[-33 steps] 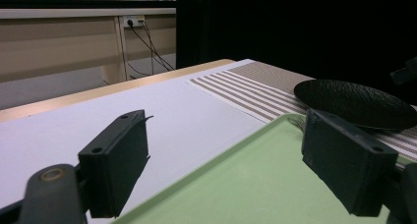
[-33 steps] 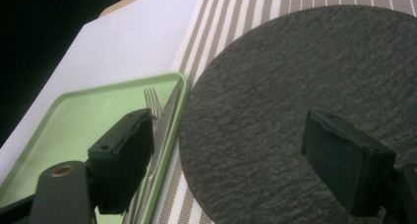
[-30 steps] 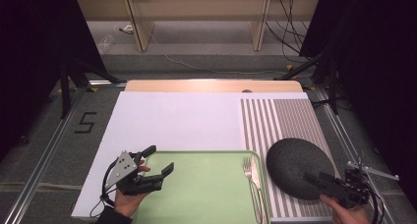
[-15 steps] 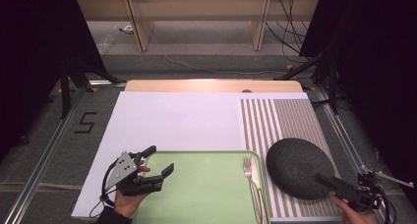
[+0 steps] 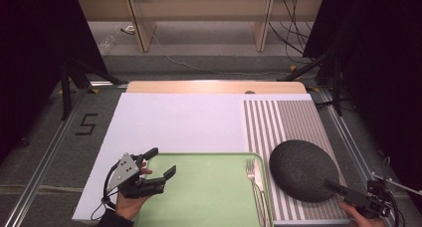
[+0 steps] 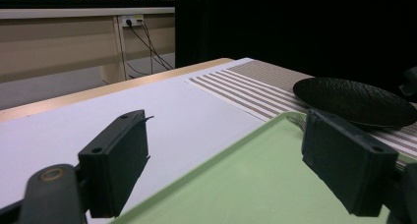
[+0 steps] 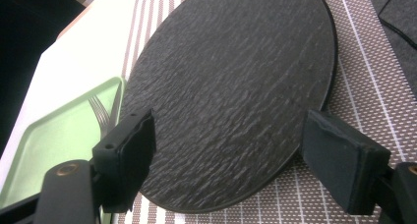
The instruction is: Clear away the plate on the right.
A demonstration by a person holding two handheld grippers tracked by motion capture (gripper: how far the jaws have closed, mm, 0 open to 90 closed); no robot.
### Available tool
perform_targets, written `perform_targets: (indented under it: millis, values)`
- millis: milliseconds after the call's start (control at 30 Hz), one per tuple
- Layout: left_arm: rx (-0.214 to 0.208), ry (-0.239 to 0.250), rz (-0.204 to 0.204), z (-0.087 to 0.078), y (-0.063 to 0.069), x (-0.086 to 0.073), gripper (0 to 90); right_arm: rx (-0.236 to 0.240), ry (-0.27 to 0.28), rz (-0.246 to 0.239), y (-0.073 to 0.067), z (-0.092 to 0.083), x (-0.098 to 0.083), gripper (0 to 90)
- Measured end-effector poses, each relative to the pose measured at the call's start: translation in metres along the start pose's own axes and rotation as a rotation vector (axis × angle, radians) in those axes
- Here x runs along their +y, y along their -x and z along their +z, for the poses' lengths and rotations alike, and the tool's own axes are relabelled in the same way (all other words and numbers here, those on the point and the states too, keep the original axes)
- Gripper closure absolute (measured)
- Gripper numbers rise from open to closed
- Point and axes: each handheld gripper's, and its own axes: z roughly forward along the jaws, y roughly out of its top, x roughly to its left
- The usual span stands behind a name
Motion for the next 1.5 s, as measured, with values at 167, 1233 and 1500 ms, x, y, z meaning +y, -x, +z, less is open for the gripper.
perform_targets:
  millis: [167, 1233, 1500]
  values:
    - [0.000, 0.001, 0.001, 0.000, 0.000, 0.000, 17.5, -0.003, -0.006, 0.038, 0.006, 0.000, 0.000, 23.8]
    - [-0.010, 0.002, 0.006, 0.000, 0.001, 0.000, 17.4, 0.133, -0.088, 0.300, 0.029, 0.009, -0.005, 31.0]
    - [-0.011, 0.001, 0.005, 0.000, 0.001, 0.000, 17.4, 0.144, -0.097, 0.315, 0.029, 0.014, -0.006, 33.8]
